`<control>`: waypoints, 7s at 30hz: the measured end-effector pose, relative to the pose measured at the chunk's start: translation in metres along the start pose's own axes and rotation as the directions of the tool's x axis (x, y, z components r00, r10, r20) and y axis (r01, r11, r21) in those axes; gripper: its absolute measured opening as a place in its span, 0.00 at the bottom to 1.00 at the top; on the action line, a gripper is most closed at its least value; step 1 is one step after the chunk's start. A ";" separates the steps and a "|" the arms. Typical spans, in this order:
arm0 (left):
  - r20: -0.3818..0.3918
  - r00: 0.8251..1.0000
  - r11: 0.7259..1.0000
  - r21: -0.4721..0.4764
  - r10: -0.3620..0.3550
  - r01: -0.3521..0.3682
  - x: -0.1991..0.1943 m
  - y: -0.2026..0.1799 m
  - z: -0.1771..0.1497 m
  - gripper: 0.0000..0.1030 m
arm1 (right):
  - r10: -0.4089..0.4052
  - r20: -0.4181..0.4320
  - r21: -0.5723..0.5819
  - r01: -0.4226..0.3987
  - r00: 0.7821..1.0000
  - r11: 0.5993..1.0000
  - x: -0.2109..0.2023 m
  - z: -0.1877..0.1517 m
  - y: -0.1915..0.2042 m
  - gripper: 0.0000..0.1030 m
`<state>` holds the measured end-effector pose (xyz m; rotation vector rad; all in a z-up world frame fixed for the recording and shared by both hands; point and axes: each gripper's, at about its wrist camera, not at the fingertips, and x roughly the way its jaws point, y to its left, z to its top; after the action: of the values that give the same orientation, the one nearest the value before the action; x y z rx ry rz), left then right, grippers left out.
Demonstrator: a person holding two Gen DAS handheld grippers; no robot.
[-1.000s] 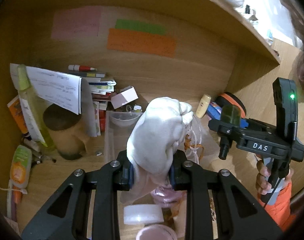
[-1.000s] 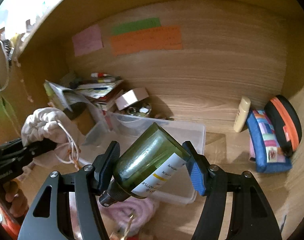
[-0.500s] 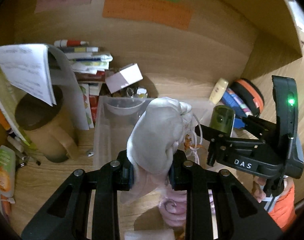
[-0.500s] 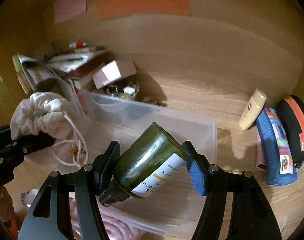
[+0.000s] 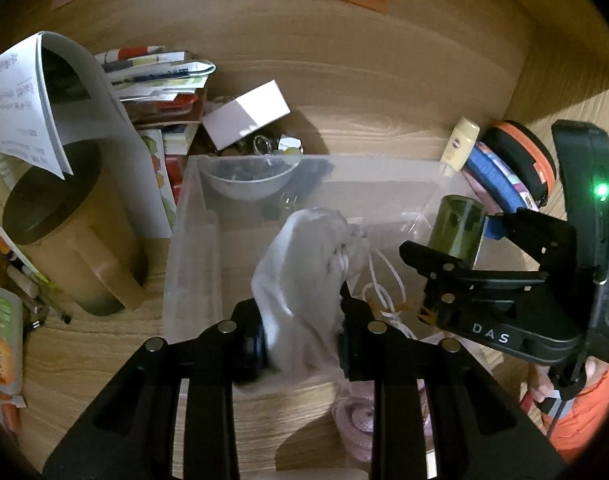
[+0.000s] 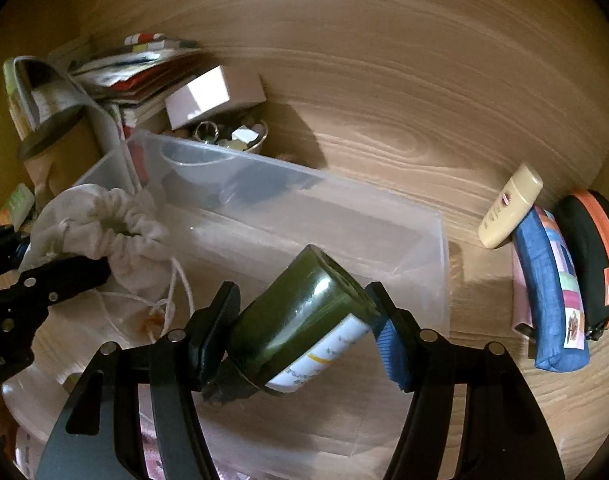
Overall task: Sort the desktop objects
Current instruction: 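Carry both items over the clear plastic box and open both tools to drop them, then move both open tools back toward the pile of items, then grasp the pink round container with the left tool while the right tool grasps the red velvet pouch, then carry both items into the clear plastic box and open both tools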
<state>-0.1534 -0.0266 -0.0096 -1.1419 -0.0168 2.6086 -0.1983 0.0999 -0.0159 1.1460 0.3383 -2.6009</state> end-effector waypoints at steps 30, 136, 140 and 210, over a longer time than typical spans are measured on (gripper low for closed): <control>0.221 0.975 0.999 0.020 0.025 -0.030 -0.104 -0.004 -0.011 0.90 | -0.049 0.150 0.052 0.042 0.988 0.998 -0.095 -0.002 -0.004 0.83; 0.165 0.985 0.996 -0.065 -0.047 0.058 -0.131 -0.012 -0.106 0.62 | 0.191 0.230 0.204 -0.239 0.954 0.949 -0.151 -0.118 -0.026 0.28; 0.193 0.980 0.995 -0.069 -0.055 0.069 -0.137 -0.007 -0.089 0.62 | 0.193 0.243 0.207 -0.245 0.951 0.947 -0.151 -0.110 -0.028 0.28; 0.131 0.983 0.990 -0.032 -0.130 0.135 -0.074 -0.035 0.021 0.84 | 0.120 0.173 0.124 -0.142 0.978 0.982 -0.084 -0.033 -0.018 0.78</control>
<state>-0.1118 -0.0111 0.0621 -0.9494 -0.1679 2.5690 -0.1272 0.1406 0.0267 0.9495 0.0491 -2.6112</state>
